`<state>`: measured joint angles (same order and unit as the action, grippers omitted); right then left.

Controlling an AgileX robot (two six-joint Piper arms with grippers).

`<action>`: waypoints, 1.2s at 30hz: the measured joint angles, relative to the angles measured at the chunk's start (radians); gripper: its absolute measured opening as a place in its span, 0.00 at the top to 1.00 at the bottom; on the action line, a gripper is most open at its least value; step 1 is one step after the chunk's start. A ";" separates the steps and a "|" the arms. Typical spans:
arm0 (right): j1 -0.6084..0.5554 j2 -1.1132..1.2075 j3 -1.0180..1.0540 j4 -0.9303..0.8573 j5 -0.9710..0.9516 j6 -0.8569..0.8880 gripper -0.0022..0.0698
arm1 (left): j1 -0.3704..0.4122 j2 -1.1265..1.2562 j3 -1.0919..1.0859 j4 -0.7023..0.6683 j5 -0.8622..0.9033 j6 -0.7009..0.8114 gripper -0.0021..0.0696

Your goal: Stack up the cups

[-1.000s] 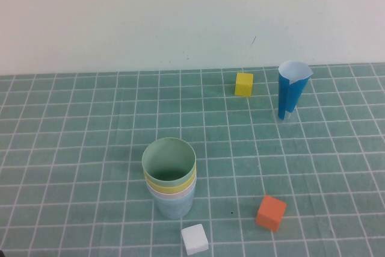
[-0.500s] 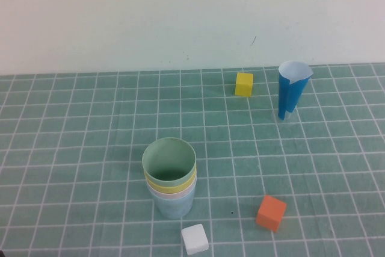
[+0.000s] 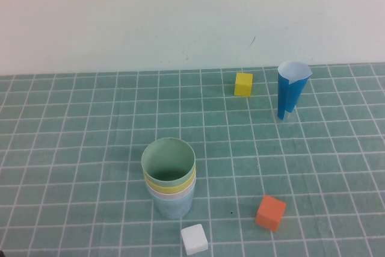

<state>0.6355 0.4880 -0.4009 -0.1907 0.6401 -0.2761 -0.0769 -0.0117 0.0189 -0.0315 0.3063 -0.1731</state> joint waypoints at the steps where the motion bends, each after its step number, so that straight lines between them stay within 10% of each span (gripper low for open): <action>1: -0.031 -0.018 0.000 0.002 0.000 0.000 0.97 | 0.000 0.000 0.000 0.000 0.000 0.000 0.92; 16: -0.633 -0.435 0.136 0.067 -0.069 0.000 0.97 | 0.000 0.000 0.000 0.000 0.000 0.000 0.92; 36: -0.686 -0.503 0.425 0.085 -0.297 0.000 0.97 | 0.000 0.000 0.000 0.000 0.002 0.000 0.92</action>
<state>-0.0502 -0.0146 0.0246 -0.1057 0.3435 -0.2761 -0.0769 -0.0117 0.0189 -0.0315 0.3081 -0.1731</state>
